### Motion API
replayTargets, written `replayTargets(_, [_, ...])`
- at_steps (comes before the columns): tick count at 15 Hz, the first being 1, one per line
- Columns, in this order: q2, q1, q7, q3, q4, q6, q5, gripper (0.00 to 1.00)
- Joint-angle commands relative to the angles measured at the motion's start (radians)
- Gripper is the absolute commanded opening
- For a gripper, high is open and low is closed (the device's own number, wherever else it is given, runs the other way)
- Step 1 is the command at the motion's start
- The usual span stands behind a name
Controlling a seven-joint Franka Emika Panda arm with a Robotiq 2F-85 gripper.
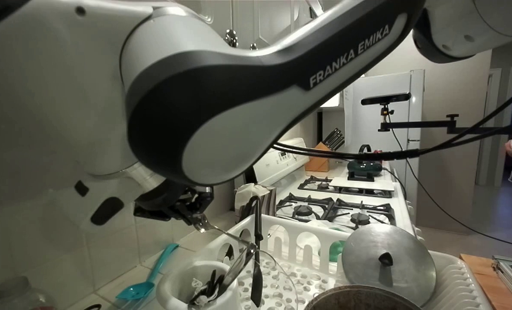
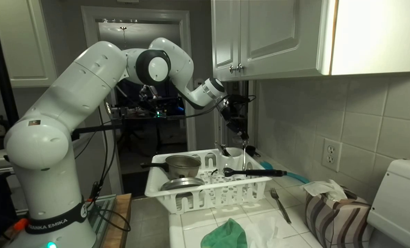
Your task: Place the silver spoon from the counter on the dishrack.
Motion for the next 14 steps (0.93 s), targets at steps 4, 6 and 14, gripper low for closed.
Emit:
replayTargets(4, [0.116, 0.018, -0.383, -0.012, 0.243, -0.046, -0.084, 0.01])
replayTargets(6, [0.159, 0.038, -0.499, -0.013, 0.304, -0.041, -0.096, 0.01])
replayTargets(14, [0.37, 0.099, -0.766, -0.015, 0.614, -0.046, -0.084, 0.01])
